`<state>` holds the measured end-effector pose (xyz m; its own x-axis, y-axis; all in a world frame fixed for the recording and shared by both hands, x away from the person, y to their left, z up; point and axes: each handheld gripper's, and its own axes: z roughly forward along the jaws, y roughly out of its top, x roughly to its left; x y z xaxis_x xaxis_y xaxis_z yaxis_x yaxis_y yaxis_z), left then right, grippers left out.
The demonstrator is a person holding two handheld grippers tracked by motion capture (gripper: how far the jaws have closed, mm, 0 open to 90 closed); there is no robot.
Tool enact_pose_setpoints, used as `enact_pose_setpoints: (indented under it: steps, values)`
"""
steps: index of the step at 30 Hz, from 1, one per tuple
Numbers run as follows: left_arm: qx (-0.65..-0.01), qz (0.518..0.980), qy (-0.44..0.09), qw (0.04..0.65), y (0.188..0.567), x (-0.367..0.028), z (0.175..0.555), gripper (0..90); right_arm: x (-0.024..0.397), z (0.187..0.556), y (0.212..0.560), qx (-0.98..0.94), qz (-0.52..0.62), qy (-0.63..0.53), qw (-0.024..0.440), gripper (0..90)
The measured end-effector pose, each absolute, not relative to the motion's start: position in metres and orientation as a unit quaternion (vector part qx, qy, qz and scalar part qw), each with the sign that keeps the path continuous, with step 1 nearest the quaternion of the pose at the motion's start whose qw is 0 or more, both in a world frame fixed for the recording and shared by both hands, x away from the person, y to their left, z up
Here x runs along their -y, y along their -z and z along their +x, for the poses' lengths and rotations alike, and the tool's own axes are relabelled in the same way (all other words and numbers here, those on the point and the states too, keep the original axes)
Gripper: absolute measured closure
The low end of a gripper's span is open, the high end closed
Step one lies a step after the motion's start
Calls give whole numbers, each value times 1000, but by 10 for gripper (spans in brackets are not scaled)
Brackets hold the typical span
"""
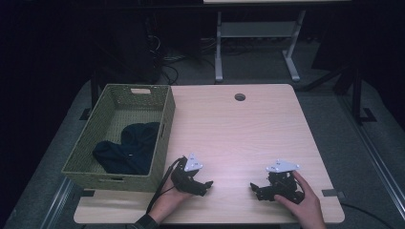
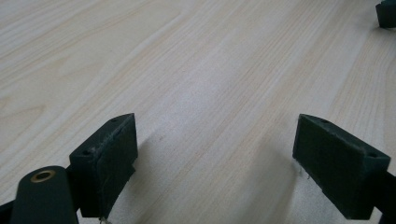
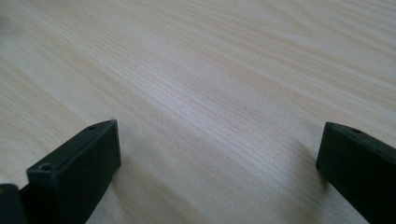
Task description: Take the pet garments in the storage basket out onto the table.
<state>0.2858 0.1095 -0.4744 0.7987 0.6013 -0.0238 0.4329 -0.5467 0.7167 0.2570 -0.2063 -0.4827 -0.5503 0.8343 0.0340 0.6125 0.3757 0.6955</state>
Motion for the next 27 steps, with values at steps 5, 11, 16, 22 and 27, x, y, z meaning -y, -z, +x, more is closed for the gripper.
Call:
enact_pose_setpoints:
  steps: [5,11,16,22,27]
  values:
    - [-298,871,-108,375,471,-111,286,136,206,257,483,-813,445,-338,164,0]
    - [-301,872,-101,374,468,-113,287,138,206,257,483,-813,445,-338,164,0]
    - [-295,872,-104,376,464,-113,287,139,206,257,483,-813,445,-338,164,0]
    - [-294,872,-106,375,460,-113,287,139,206,257,483,-813,445,-338,164,0]
    - [-294,872,-105,376,457,-112,287,140,206,257,483,-813,445,-338,164,0]
